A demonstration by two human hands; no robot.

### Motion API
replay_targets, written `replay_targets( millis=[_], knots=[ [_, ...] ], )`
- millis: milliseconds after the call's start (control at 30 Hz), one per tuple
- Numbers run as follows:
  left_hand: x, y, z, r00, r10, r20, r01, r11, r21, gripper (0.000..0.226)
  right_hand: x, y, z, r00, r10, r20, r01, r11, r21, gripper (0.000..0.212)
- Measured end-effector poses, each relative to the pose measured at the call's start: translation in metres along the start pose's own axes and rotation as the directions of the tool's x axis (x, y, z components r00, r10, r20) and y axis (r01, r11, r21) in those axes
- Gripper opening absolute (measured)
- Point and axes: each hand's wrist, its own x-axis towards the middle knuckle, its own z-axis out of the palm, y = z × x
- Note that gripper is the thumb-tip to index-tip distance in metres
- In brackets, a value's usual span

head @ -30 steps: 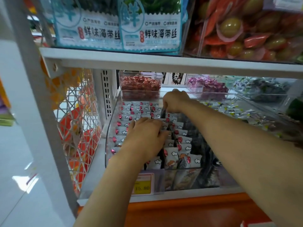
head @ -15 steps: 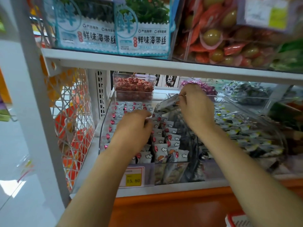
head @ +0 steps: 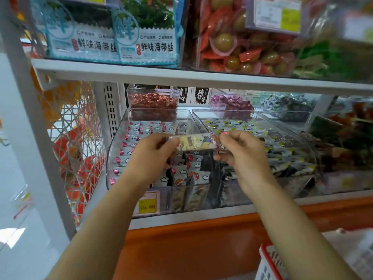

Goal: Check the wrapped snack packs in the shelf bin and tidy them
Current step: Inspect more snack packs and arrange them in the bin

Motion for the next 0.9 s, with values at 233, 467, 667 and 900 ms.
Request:
replay_targets(
  millis=[233, 467, 667, 900],
  knots=[
    [-0.0019, 0.0044, -0.0027, 0.966, -0.207, 0.156, 0.26, 0.757, -0.6, 0.018, -0.0032, -0.0033, -0.0071, 0.978, 0.144, 0.154, -0.188, 0.926, 0.329, 0.008],
    [-0.0025, 0.0053, -0.0037, 0.952, -0.296, 0.078, 0.254, 0.624, -0.739, 0.024, -0.0018, -0.0001, -0.0078, 0.938, 0.227, 0.262, -0.335, 0.79, 0.513, 0.009],
    [-0.0029, 0.0033, -0.0002, 0.963, -0.27, -0.001, 0.188, 0.671, -0.718, 0.023, -0.0004, 0.0026, -0.0038, 0.938, 0.253, 0.236, -0.344, 0.744, 0.572, 0.01],
    [-0.0018, 0.0067, 0.0028, 0.97, -0.226, 0.086, 0.22, 0.679, -0.7, 0.012, 0.0023, 0.0014, -0.0088, 0.962, 0.221, 0.161, -0.273, 0.729, 0.627, 0.018]
  ],
)
